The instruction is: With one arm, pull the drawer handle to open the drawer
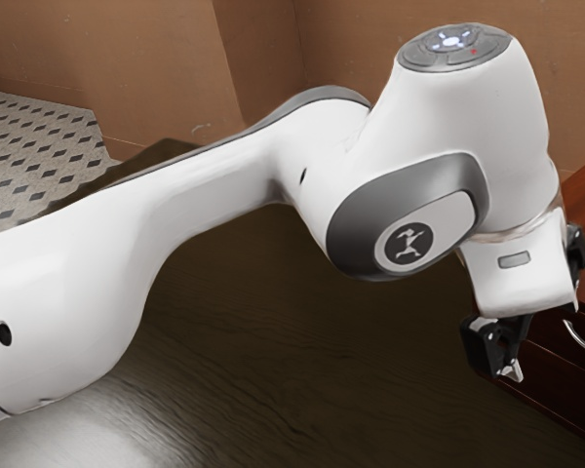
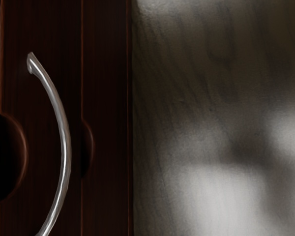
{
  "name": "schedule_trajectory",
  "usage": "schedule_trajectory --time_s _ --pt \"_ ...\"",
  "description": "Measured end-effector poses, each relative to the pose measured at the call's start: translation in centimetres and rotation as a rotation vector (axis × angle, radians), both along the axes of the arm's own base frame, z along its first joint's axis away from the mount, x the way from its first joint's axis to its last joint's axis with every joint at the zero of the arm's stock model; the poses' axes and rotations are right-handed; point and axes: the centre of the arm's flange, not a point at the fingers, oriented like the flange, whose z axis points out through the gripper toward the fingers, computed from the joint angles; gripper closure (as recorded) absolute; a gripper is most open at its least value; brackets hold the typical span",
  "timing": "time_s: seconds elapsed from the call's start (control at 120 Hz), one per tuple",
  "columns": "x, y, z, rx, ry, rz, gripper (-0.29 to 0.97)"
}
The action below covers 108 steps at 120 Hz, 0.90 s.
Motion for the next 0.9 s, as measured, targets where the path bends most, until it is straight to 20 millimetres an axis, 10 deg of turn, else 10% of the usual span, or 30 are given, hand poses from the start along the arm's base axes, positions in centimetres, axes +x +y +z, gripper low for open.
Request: schedule_trajectory --time_s 0.183,0.9 --pt "-1.3 -2.9 -0.6 -0.002 -0.015 -0.054 0.00" --pt "0.5 -3.3 -3.6 -0.001 -0.024 -0.042 0.00"
